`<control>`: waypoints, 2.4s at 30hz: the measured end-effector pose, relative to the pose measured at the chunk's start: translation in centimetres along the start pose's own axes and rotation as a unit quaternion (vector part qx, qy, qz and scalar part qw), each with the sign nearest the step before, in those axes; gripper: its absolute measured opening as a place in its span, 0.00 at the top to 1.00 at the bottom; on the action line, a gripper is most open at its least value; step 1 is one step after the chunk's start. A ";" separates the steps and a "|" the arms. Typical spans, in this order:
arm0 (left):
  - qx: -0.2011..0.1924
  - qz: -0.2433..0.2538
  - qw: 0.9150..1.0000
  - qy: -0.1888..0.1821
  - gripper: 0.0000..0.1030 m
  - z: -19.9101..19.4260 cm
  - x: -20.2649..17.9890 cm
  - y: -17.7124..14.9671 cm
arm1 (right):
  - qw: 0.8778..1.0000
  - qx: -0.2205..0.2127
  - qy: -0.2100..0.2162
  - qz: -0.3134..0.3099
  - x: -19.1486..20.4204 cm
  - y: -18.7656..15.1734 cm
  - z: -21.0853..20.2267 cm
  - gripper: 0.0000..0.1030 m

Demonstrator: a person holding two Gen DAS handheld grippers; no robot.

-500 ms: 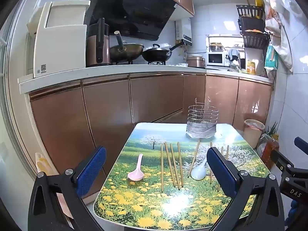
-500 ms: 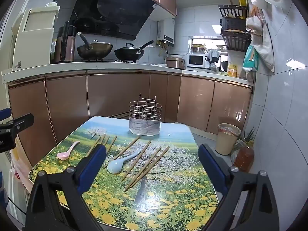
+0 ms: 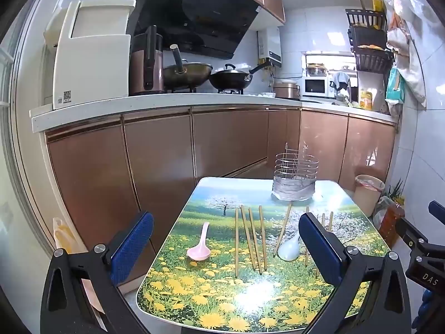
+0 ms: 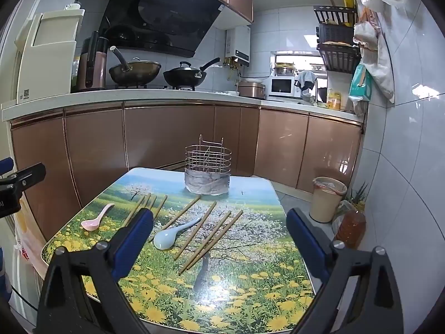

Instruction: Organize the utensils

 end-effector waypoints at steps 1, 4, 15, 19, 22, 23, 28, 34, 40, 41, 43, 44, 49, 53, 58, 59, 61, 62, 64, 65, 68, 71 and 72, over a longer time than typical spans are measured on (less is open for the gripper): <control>0.000 0.000 1.000 0.000 0.00 0.0 0.0 -0.1 | 1.000 0.000 0.000 0.000 0.0 0.0 0.0 0.06; 0.002 0.002 1.000 0.000 0.00 0.2 -0.2 -0.1 | 1.000 0.000 -0.002 0.001 0.1 0.1 0.0 0.06; -0.005 0.001 1.000 0.003 0.00 0.9 -0.7 -0.2 | 1.000 0.008 -0.018 0.000 -0.5 0.4 0.7 0.06; -0.003 0.000 1.000 0.007 0.00 1.5 -0.8 -0.1 | 1.000 0.011 -0.020 -0.001 -0.6 0.7 1.0 0.06; 0.000 0.003 1.000 0.007 0.00 2.0 -1.1 -0.1 | 1.000 0.012 -0.020 -0.002 -0.6 0.8 1.3 0.06; 0.001 0.004 1.000 0.006 0.00 2.2 -1.2 0.0 | 1.000 0.012 -0.020 -0.003 -0.6 0.8 1.4 0.06; 0.003 0.012 1.000 0.003 0.00 3.1 -1.9 0.2 | 1.000 0.014 -0.022 -0.004 -0.8 1.1 2.1 0.06; 0.011 0.014 1.000 0.006 0.00 4.3 -2.4 0.7 | 1.000 0.013 -0.020 -0.004 -1.3 1.7 3.1 0.06; 0.020 0.012 1.000 0.013 0.00 5.4 -3.0 1.2 | 1.000 0.015 -0.002 0.001 -1.9 2.0 4.5 0.06; 0.023 0.012 1.000 0.014 0.00 5.6 -3.1 1.3 | 1.000 0.015 0.001 0.000 -2.0 2.1 4.8 0.06; 0.027 0.011 0.999 0.016 0.00 5.9 -3.2 1.4 | 1.000 0.014 0.007 0.001 -2.0 2.2 5.2 0.06; 0.028 0.011 0.999 0.019 0.00 6.2 -3.3 1.6 | 1.000 0.015 0.012 0.001 -2.0 2.3 5.5 0.06; 0.033 0.003 0.999 0.025 0.00 7.2 -3.4 1.9 | 0.999 0.013 0.036 0.001 -2.1 2.6 6.4 0.06; 0.039 0.005 0.999 0.028 0.00 8.3 -3.4 2.2 | 0.999 0.013 0.042 -0.002 -2.1 2.9 7.2 0.06; 0.049 0.009 0.998 0.027 0.00 9.4 -3.2 2.3 | 0.999 0.018 0.035 0.003 -2.2 2.9 8.1 0.06; 0.053 0.012 0.998 0.025 0.00 9.7 -3.1 2.3 | 0.999 0.020 0.032 0.004 -2.2 2.9 8.2 0.06; 0.063 0.015 0.998 0.022 0.00 10.3 -3.0 2.4 | 0.999 0.023 0.026 0.008 -2.4 2.8 8.5 0.06; 0.070 0.019 0.997 0.020 0.00 10.8 -2.9 2.4 | 0.999 0.026 0.021 0.009 -2.4 2.8 8.7 0.06; 0.082 0.026 0.996 0.025 0.00 11.6 -2.7 2.5 | 0.999 0.031 0.012 0.011 -2.5 2.9 9.0 0.06; 0.092 0.032 0.995 0.024 0.00 12.1 -2.7 2.5 | 0.999 0.034 0.011 0.015 -2.6 2.9 9.3 0.06; 0.116 0.047 0.992 0.014 0.00 13.4 -2.7 2.4 | 0.998 0.049 0.018 0.031 -2.6 2.8 10.3 0.06; 0.140 0.060 0.988 -0.006 0.00 14.8 -2.4 2.1 | 0.996 0.069 0.025 0.046 -2.6 2.6 11.3 0.06; 0.143 0.061 0.988 -0.008 0.00 15.2 -2.4 1.9 | 0.996 0.075 0.026 0.048 -2.6 2.6 11.7 0.06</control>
Point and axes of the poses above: each gripper's, at about its wrist camera, not at the fingertips, and z roughly the way its jaws point, x to its left, y to its top, the point moved 1 cm from there along z, roughly the way its jaws point
